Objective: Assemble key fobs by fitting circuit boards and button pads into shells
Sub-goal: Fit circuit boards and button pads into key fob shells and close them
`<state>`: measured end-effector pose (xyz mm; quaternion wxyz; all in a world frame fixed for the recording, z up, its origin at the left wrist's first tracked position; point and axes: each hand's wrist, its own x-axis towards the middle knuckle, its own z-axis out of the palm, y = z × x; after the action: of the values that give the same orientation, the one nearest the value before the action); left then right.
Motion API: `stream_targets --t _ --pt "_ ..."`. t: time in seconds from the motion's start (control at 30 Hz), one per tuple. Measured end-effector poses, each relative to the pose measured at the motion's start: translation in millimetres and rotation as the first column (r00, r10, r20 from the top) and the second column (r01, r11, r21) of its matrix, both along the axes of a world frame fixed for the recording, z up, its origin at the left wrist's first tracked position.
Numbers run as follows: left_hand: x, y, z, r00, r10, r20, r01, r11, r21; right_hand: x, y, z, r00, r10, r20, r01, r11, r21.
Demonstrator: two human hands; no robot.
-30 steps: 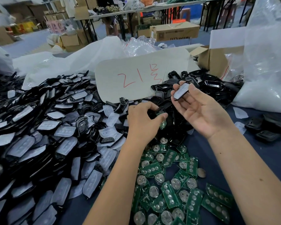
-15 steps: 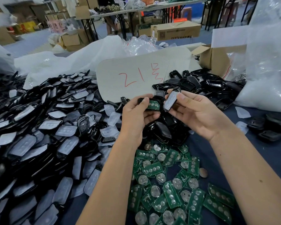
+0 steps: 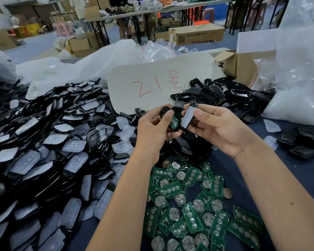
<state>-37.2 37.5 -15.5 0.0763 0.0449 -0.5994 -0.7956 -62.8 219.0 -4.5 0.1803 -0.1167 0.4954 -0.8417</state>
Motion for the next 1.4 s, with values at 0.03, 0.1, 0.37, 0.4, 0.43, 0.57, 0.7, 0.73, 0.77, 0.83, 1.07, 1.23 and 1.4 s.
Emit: stream_targets --t 0.03,0.1,0.37,0.4,0.43,0.57,0.7,0.73,0.77,0.83,1.07,1.23,1.4 --pt "0 0 0 1.000 -0.002 -0.003 0.002 1.000 0.004 0 0 0 1.000 -0.002 0.001 0.002 1.000 0.006" --pt "-1 0 -1 1.000 -0.010 -0.002 0.010 1.000 0.007 0 0 1 1.000 -0.013 -0.004 0.014 1.000 0.027" --pt "2 -4 0 0.997 -0.065 -0.029 0.062 0.996 -0.068 0 -2 1 0.993 -0.105 -0.044 0.109 0.990 0.093" --pt "2 -4 0 0.999 -0.033 -0.033 0.030 0.996 -0.089 1 -3 1 0.992 -0.117 -0.050 0.122 0.988 0.099" --pt "2 -4 0 0.999 -0.001 -0.033 -0.003 0.995 -0.104 1 -4 0 0.990 -0.132 -0.056 0.138 0.985 0.104" --pt "2 -3 0 0.996 0.049 -0.075 -0.061 0.984 -0.170 3 -10 -1 0.979 -0.191 -0.067 0.198 0.972 0.122" --pt "3 0 0 0.989 0.083 -0.126 -0.109 0.969 -0.222 4 -15 -2 0.964 -0.254 -0.080 0.264 0.952 0.155" --pt "3 2 0 0.987 0.087 -0.134 -0.117 0.964 -0.238 5 -16 -2 0.960 -0.267 -0.085 0.278 0.946 0.167" --pt "3 4 0 0.986 0.084 -0.144 -0.120 0.958 -0.259 5 -17 -2 0.956 -0.281 -0.089 0.293 0.940 0.177" --pt "3 8 -1 0.984 0.072 -0.165 -0.119 0.947 -0.297 5 -19 -3 0.943 -0.321 -0.089 0.332 0.922 0.198" --pt "3 12 -3 0.981 0.025 -0.194 -0.097 0.923 -0.372 5 -21 -5 0.900 -0.407 -0.159 0.436 0.858 0.272" --pt "4 13 -4 0.965 -0.023 -0.261 -0.112 0.864 -0.491 4 -20 -6 0.886 -0.419 -0.199 0.462 0.836 0.297" --pt "5 13 -3 0.954 0.002 -0.298 -0.204 0.734 -0.647 2 -19 -11 0.834 -0.447 -0.323 0.546 0.751 0.371"
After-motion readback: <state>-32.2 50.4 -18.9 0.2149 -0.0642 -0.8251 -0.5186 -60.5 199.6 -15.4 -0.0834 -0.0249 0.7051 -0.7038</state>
